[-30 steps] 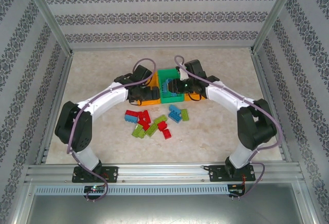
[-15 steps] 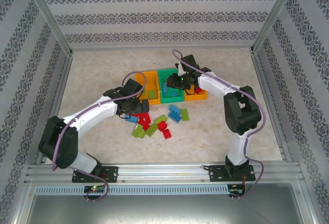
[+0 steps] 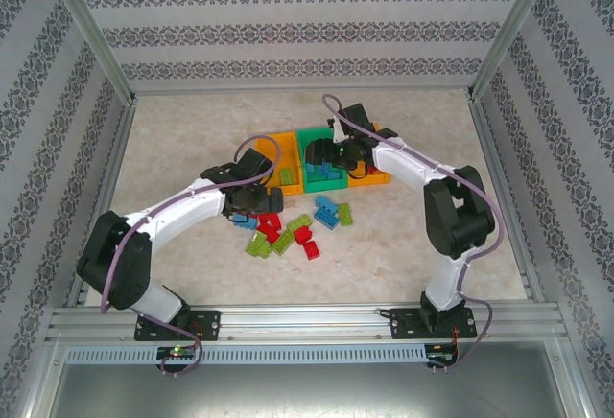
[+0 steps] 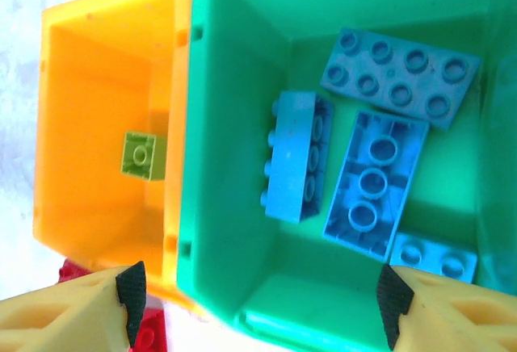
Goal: Sort the legos into containers by color
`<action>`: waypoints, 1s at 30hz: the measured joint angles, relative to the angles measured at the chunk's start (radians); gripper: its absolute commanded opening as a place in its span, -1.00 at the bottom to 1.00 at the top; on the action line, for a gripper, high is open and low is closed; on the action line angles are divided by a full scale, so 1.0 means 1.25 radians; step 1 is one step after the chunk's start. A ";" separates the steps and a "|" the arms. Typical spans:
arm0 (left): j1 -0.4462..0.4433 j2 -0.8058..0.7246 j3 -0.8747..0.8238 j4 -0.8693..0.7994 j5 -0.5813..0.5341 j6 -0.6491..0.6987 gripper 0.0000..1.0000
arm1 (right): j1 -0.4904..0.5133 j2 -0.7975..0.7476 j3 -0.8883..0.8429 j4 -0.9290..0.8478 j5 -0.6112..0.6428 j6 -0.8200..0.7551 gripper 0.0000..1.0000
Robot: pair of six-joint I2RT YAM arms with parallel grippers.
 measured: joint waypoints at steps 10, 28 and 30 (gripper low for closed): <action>0.009 -0.058 -0.019 0.001 -0.056 -0.026 0.99 | 0.171 -0.246 -0.254 0.023 0.098 -0.122 0.63; 0.038 -0.082 -0.066 0.001 -0.075 -0.052 0.99 | 0.339 -0.177 -0.360 0.046 0.192 -0.143 0.63; 0.038 -0.084 -0.068 0.001 -0.078 -0.054 0.99 | 0.344 -0.164 -0.352 0.046 0.196 -0.143 0.62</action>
